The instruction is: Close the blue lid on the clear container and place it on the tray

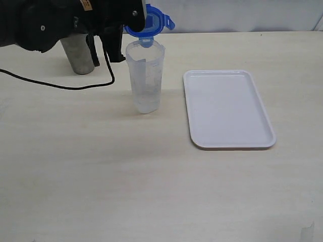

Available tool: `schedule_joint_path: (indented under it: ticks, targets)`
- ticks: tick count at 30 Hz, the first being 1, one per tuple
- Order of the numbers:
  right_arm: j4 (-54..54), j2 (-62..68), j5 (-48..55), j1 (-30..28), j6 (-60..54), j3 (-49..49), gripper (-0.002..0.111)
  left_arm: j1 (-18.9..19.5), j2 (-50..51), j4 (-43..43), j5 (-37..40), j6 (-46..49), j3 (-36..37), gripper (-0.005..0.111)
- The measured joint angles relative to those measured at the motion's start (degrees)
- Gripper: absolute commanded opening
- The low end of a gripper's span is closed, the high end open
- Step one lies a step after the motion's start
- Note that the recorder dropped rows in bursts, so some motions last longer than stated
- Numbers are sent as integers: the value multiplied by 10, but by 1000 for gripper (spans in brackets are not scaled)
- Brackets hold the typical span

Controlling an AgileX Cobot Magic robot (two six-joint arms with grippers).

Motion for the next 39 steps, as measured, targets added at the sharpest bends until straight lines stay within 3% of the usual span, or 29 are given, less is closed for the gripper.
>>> schedule_joint_path:
  ticks: [39]
  targets:
    - [0,0,0,0,0,0,4,-37,-34,4,127,0,23,0]
